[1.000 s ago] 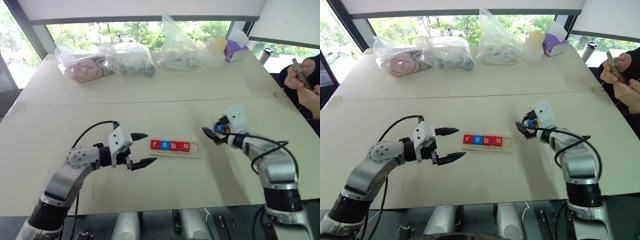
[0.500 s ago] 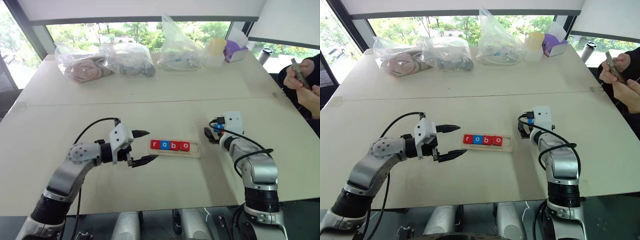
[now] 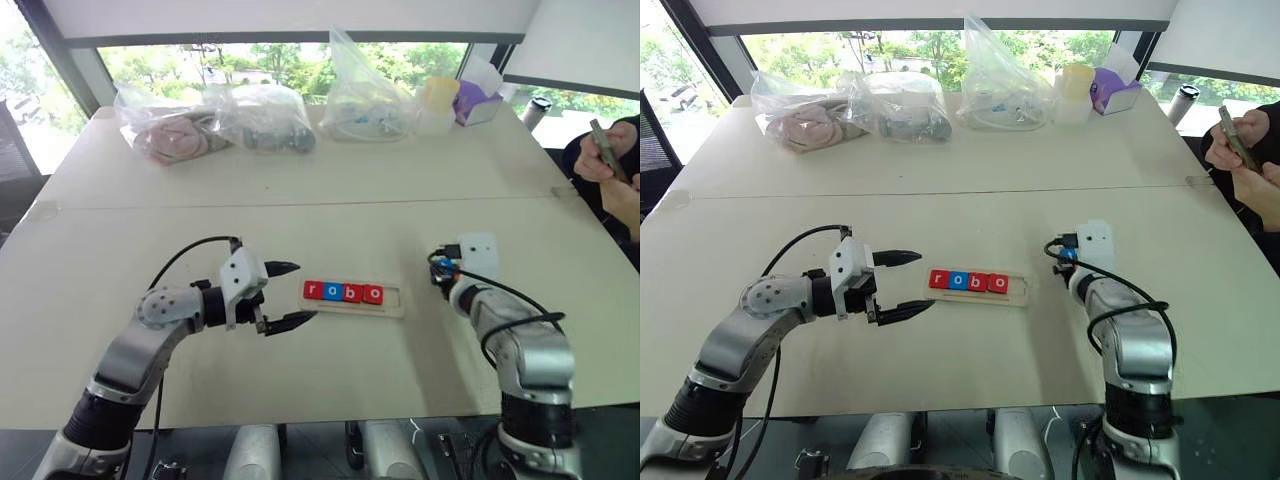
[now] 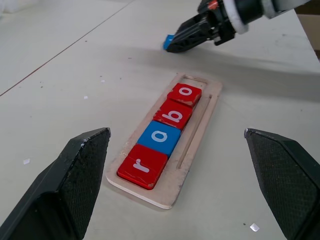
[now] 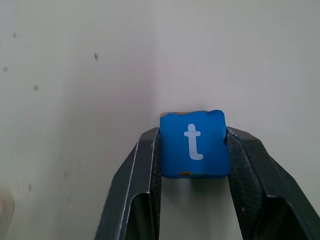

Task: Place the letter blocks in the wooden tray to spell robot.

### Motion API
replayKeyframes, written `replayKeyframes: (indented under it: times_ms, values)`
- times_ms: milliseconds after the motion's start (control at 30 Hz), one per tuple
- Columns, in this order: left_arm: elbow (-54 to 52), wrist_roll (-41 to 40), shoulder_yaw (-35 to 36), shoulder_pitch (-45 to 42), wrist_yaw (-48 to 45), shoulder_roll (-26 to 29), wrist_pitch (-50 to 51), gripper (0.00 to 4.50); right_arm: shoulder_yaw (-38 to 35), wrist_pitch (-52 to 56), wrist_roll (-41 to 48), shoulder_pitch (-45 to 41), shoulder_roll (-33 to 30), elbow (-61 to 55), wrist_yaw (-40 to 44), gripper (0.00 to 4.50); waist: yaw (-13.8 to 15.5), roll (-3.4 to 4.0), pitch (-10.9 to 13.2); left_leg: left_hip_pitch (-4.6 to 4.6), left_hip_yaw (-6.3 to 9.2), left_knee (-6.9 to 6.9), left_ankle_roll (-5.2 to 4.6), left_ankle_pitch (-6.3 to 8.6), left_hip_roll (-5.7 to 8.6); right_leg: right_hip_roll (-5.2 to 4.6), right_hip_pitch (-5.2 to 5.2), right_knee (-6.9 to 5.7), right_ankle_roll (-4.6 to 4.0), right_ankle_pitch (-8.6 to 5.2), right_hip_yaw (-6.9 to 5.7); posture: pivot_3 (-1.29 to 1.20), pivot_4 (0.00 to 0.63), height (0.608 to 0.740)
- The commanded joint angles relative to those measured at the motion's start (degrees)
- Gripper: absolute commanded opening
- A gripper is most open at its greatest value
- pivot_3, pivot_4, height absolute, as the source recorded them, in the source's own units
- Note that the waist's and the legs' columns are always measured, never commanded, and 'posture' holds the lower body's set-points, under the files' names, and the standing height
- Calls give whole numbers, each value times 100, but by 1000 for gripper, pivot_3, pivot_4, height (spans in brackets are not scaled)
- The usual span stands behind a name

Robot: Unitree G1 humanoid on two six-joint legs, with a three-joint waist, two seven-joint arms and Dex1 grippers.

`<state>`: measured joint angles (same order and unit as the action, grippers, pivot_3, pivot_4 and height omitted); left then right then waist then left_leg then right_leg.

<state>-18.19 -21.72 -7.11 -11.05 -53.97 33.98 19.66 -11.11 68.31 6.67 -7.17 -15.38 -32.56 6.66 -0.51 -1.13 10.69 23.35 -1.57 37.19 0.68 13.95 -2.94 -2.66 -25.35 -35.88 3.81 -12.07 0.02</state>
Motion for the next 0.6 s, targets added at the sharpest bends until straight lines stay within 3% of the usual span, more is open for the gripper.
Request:
replayKeyframes:
  times_ms: [33, 300, 500, 533, 600]
  values:
    - [-155, -20, 49, 25, -24, 27, -84, 4500, -136, 997, 165, 521, 44, -960, 50, 1182, -16, 0, -1, 0, 0, -2, 0, 0, 0, 0, 0, 0, 14, -10, 0, 0, 150, 740]
    - [-137, -8, 6, 49, -33, 8, -102, 4500, -271, 1823, 102, 726, 493, -1605, -128, 1182, -33, 0, -4, -4, 5, 0, 2, 1, -2, -1, 1, 11, 8, -7, -3, 0, 150, 740]
    - [-103, 14, -13, 24, -54, 6, -127, 4500, -402, 1498, 127, 437, 536, -1346, -93, 4135, -82, -5, -9, 7, 1, -7, 3, 2, -3, -5, 6, 56, 4, -3, -7, 0, 150, 740]
    - [-97, 23, -23, 18, -50, -3, -136, 4500, -403, 1459, 147, 364, 470, -1251, -52, 4454, -93, -5, -9, 7, -2, -8, 2, 2, -4, -5, 5, 59, 3, -3, -7, 0, 150, 740]
    - [-96, 33, -32, 11, -40, -15, -141, 4500, -333, 1368, 208, 275, 220, -1111, 104, 4454, -91, -5, -9, 6, -2, -9, 2, 2, -4, -4, 5, 59, 2, -1, -6, 0, 150, 740]
